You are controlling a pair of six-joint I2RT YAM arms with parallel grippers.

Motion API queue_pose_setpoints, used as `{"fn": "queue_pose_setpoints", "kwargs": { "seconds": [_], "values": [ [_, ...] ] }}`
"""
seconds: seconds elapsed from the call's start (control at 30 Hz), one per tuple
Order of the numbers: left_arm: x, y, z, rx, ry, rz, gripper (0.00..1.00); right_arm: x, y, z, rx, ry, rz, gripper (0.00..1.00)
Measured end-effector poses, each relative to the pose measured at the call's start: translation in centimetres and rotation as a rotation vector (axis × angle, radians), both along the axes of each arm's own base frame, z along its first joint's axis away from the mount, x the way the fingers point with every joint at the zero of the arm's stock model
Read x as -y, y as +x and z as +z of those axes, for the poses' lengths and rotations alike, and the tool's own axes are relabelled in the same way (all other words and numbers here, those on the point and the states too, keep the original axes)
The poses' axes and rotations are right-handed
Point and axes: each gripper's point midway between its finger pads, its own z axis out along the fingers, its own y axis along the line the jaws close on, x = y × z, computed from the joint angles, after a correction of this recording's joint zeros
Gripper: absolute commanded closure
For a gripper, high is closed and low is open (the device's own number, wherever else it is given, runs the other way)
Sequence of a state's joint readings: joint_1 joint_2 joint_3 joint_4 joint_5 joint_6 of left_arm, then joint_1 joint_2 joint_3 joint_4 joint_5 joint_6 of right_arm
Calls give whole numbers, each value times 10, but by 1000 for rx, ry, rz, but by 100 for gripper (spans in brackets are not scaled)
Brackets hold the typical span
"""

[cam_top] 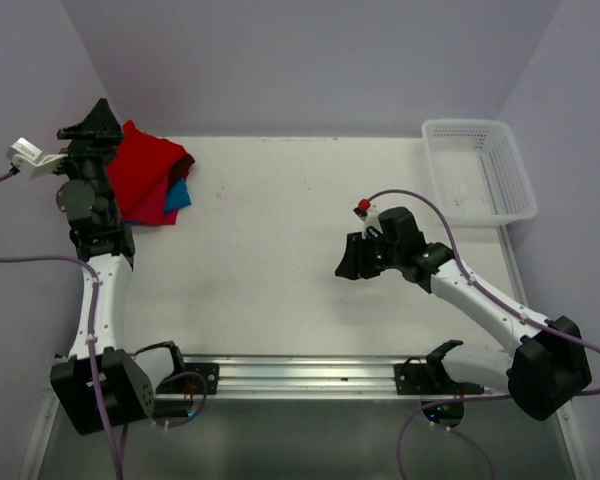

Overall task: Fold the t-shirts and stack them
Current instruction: Neatly place the folded tshirt to the corner, then reset both grippers

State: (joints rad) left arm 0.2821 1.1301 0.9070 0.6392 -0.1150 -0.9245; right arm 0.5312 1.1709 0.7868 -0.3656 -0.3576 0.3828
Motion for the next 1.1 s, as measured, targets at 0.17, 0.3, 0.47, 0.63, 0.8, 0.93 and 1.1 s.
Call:
{"fn": "queue_pose_setpoints", "kwargs": {
  "seconds": [0.17,0.3,0.47,0.63,0.8,0.93,1.1],
  "values": [
    [2,-15,5,7,-14,30,0,1,-3,-7,-11,0,-2,58],
    [-1,-2,-37,-116,-42,33,1,2,-6,-13,-27,1,-7,57],
    [2,17,-62,-210,-8,0,39,1,-10,-12,-25,17,-8,66],
    [17,53,-91,-322,78,-121,100,-4,-14,-9,-23,58,7,100],
    [65,64,-119,-382,159,-385,97,-10,-24,-16,-41,110,24,100],
    [135,43,-137,-414,277,-593,52,-10,-26,-14,-50,118,12,65],
    [228,-31,-154,-424,425,-813,0,4,-22,2,27,47,-39,1]
  ]
}}
